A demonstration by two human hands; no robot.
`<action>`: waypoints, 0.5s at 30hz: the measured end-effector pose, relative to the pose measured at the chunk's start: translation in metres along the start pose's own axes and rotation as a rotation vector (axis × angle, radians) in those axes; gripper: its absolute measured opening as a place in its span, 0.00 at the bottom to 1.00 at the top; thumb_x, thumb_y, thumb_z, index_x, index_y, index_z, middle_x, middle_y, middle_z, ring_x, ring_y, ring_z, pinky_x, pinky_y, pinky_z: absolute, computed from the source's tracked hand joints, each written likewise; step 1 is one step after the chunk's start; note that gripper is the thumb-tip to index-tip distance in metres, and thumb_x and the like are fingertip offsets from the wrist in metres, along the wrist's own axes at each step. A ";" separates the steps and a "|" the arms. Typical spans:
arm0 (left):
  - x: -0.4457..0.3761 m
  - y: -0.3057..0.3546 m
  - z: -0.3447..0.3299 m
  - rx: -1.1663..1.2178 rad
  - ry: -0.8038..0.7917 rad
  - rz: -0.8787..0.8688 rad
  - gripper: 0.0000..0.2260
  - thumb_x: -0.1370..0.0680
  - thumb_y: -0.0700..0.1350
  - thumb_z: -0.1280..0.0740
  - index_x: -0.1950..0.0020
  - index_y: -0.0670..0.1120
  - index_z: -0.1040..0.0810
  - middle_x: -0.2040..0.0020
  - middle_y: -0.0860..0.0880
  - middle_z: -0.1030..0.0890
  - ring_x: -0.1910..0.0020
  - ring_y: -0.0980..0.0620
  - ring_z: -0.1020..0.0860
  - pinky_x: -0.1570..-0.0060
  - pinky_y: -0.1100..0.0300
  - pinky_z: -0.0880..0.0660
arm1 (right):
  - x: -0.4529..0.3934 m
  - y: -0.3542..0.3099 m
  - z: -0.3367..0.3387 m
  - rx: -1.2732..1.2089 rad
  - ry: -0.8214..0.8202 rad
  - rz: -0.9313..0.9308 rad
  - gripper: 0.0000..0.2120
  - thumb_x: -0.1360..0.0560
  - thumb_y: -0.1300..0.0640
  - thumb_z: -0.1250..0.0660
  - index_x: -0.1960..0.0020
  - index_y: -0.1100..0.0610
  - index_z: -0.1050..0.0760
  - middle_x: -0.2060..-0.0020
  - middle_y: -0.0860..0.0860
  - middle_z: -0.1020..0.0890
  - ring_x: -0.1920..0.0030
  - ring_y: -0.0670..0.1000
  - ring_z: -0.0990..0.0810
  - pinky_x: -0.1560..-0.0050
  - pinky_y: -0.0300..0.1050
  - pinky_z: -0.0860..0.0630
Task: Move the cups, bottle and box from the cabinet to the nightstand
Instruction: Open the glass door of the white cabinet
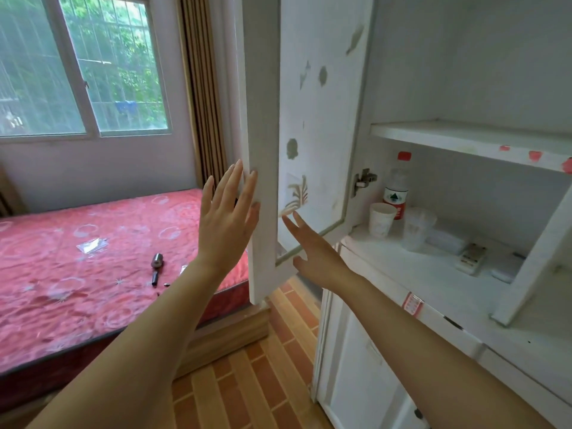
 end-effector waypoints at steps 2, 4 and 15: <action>0.002 -0.009 -0.010 -0.061 -0.053 0.003 0.23 0.21 0.44 0.40 0.27 0.44 0.41 0.29 0.38 0.34 0.28 0.43 0.38 0.29 0.45 0.44 | -0.011 -0.003 -0.005 0.032 -0.001 -0.004 0.39 0.25 0.64 0.40 0.27 0.39 0.59 0.25 0.41 0.60 0.25 0.51 0.46 0.54 0.36 0.28; 0.002 -0.018 -0.017 -0.104 -0.098 0.002 0.24 0.20 0.44 0.41 0.26 0.43 0.44 0.27 0.37 0.38 0.27 0.44 0.41 0.28 0.46 0.48 | -0.020 -0.007 -0.009 0.063 0.007 -0.007 0.39 0.25 0.64 0.40 0.26 0.40 0.59 0.25 0.42 0.60 0.25 0.52 0.47 0.48 0.39 0.28; -0.002 -0.054 -0.047 -0.141 -0.159 0.130 0.26 0.21 0.36 0.40 0.25 0.41 0.46 0.26 0.36 0.42 0.26 0.43 0.45 0.28 0.51 0.58 | -0.055 -0.015 -0.012 0.178 0.054 -0.012 0.36 0.26 0.67 0.42 0.25 0.47 0.54 0.24 0.46 0.52 0.25 0.53 0.47 0.36 0.48 0.32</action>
Point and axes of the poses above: each hand's wrist, its own x-axis away from the middle knuckle, its own z-axis out of the back of the hand, y = z × x, the point moved 9 cm from there along -x, towards the middle knuckle
